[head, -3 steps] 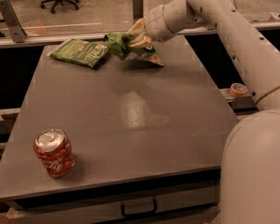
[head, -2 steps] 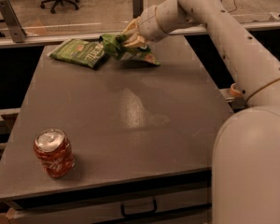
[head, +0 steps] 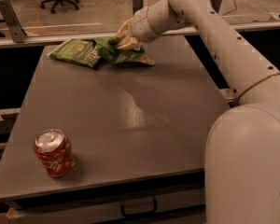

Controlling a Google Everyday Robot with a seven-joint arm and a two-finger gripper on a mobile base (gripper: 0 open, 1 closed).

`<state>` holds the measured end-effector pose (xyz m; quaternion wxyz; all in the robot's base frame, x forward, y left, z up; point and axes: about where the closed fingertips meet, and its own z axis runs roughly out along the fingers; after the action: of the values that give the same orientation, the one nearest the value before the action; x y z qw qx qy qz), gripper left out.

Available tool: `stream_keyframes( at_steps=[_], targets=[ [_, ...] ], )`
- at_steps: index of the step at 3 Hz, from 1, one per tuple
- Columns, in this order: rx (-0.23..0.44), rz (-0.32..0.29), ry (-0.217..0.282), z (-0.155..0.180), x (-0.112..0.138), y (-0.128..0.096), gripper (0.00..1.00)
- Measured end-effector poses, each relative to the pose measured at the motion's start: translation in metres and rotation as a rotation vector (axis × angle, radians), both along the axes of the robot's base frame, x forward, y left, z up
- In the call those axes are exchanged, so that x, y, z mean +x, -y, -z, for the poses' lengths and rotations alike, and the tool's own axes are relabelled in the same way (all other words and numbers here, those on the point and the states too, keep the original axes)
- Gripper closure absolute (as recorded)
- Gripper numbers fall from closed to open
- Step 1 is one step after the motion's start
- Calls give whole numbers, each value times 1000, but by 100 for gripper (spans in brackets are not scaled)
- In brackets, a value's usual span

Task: Move green rice chip bag near green jalapeno chip bag

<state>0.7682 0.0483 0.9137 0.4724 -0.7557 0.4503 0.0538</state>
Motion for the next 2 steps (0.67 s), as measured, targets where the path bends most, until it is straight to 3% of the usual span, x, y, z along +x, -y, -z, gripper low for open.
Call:
stream_keyframes(
  at_steps=[1,2],
  targets=[
    [-1,-3,-3,0,-2,-5,15],
    [-2,-3,-5,-1,-6,-6,0]
  ],
)
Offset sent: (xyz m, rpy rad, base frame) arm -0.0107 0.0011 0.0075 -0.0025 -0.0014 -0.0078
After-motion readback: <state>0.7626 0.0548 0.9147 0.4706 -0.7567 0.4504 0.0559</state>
